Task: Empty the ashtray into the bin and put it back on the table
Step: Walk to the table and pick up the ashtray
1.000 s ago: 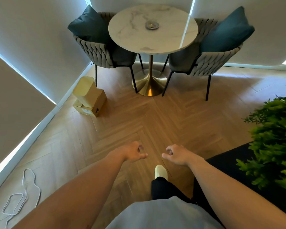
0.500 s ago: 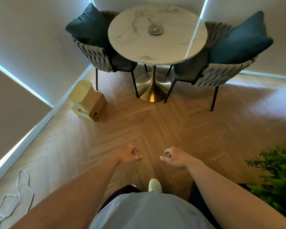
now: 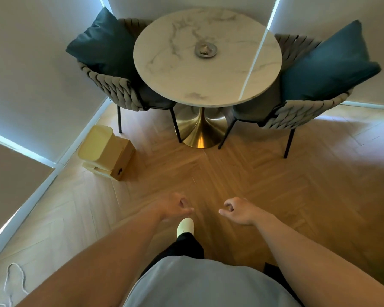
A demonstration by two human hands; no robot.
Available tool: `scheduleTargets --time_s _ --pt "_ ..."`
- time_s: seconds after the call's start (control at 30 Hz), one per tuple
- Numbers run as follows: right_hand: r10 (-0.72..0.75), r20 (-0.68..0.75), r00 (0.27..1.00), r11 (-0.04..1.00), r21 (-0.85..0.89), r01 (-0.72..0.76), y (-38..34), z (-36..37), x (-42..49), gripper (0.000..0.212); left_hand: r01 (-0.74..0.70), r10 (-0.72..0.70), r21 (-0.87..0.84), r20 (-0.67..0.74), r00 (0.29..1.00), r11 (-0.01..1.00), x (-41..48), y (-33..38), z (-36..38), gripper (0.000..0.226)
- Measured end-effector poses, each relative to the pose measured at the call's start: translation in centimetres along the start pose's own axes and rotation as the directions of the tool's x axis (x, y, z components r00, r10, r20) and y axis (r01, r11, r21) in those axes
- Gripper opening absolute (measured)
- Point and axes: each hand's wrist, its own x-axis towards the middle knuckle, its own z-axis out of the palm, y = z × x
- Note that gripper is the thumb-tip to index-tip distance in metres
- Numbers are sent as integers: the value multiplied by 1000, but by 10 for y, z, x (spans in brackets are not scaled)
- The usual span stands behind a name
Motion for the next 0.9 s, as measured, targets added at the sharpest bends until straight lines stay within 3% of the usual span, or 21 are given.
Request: scheduleTargets --time_s 0.4,0.9 --pt "25 -46 999 994 107 -20 -69 -90 71 64 -44 42 86 30 999 995 88 -7 -124 49" --pt "8 -44 999 998 57 -5 -62 -224 169 64 14 -18 96 43 999 995 187 52 -219 57"
